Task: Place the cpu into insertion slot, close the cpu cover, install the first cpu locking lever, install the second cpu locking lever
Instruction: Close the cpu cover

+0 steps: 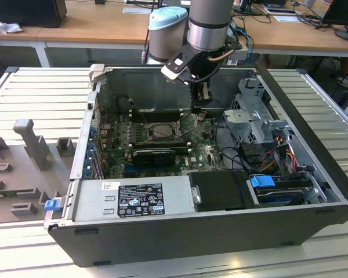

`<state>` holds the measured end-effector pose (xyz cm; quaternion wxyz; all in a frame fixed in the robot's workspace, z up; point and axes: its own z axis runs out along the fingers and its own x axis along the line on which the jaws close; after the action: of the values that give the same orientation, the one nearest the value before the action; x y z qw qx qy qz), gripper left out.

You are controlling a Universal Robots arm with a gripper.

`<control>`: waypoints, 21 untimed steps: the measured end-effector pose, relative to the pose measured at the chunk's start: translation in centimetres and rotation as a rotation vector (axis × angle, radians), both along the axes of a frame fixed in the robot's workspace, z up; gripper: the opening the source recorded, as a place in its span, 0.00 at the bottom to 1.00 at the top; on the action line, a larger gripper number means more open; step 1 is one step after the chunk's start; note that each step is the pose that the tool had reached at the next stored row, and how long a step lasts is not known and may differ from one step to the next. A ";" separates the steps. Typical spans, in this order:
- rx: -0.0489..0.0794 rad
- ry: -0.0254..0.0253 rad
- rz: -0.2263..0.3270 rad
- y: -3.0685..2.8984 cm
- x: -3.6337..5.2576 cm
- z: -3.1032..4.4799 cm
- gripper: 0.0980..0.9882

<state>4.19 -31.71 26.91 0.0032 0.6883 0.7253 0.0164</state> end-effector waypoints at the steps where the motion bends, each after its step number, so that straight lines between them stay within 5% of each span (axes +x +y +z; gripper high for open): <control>1: 0.000 0.0002 0.000 0.00 0.04 0.00 0.01; 21: 0.000 0.0002 0.031 0.00 1.70 -1.22 0.01</control>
<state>5.89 -31.71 25.69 0.0029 0.6771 0.7357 0.0164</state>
